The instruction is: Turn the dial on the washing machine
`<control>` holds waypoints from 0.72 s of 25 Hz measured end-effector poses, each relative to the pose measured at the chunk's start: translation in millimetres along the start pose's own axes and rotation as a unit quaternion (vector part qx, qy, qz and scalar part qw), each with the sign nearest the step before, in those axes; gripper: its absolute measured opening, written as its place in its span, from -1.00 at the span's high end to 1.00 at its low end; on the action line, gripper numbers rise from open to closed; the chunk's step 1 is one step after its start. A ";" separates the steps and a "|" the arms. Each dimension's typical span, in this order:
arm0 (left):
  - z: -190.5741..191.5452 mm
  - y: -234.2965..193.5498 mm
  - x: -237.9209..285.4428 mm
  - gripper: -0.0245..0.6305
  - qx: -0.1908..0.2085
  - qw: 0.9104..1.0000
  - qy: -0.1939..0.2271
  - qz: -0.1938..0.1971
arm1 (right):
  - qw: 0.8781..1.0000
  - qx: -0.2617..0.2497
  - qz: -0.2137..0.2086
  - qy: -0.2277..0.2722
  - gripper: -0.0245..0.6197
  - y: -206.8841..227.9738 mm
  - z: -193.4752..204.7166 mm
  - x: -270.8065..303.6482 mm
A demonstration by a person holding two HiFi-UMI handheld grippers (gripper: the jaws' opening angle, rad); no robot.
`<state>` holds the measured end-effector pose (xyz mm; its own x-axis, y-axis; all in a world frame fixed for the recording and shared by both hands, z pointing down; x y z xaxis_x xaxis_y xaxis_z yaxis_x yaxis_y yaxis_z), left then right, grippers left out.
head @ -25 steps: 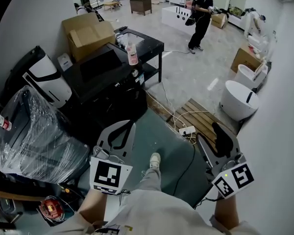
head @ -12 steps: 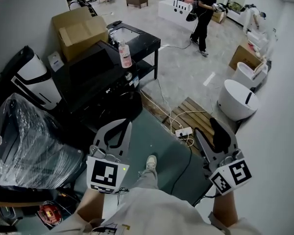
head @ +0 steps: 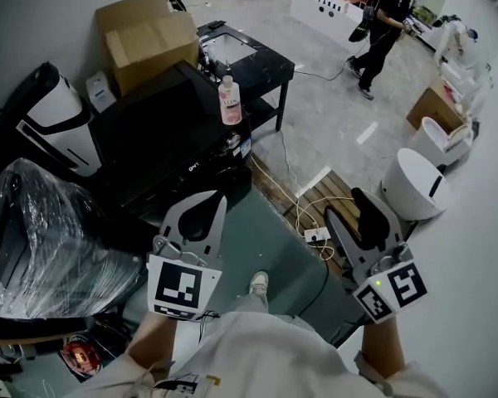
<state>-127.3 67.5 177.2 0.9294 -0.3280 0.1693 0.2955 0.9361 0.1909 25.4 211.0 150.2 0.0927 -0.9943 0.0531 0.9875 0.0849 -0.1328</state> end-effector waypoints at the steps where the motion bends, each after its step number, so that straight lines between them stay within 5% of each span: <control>1: 1.1 -8.9 6.4 0.86 -0.001 1.000 -0.002 -0.005 | 1.000 0.003 -0.008 0.005 0.14 3.2 0.1 13.8; 18: 35.2 -105.7 32.3 0.86 -0.040 0.990 -0.032 -0.133 | 0.989 -0.029 -0.141 -0.011 0.14 8.6 13.6 173.0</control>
<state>-136.4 -46.5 196.5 0.8014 -0.5686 0.1854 0.5461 0.8222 0.1608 51.7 40.5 171.7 -0.1826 -0.9761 0.1177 0.9654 -0.2007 -0.1663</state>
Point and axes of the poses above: the fingertips, and each gripper's own axes: x forward along the fingers, y to its right, z out of its underside, the point moved 3 cm from there along -x, backward along the fingers, and after that the axes turned 8 degrees about -x, right-handed, at the moved point
